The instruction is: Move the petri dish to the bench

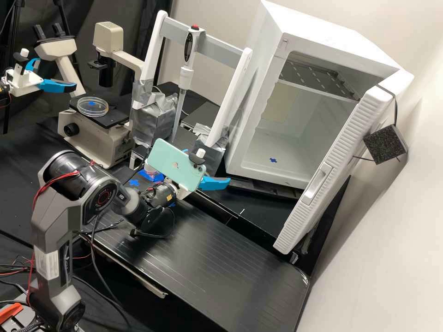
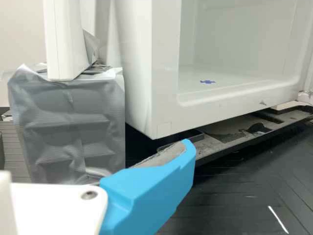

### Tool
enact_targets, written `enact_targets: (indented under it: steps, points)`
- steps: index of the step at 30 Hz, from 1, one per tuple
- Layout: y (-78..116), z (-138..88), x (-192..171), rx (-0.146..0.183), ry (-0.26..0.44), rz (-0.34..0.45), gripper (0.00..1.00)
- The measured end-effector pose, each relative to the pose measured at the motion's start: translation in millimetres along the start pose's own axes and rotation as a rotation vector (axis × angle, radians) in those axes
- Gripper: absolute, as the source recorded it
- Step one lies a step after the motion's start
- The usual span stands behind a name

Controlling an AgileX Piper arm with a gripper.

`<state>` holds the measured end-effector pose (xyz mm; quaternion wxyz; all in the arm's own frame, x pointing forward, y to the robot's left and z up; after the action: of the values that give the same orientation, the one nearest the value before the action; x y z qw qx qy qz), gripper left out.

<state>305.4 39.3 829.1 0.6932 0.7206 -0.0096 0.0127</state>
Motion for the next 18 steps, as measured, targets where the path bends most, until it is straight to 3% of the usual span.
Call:
enact_targets:
  steps: [12,18]
  points:
    - [-0.7,1,-15,0.007,0.021,-0.003,1.00]
    - [2.2,-16,-60,0.016,0.179,0.008,1.00]
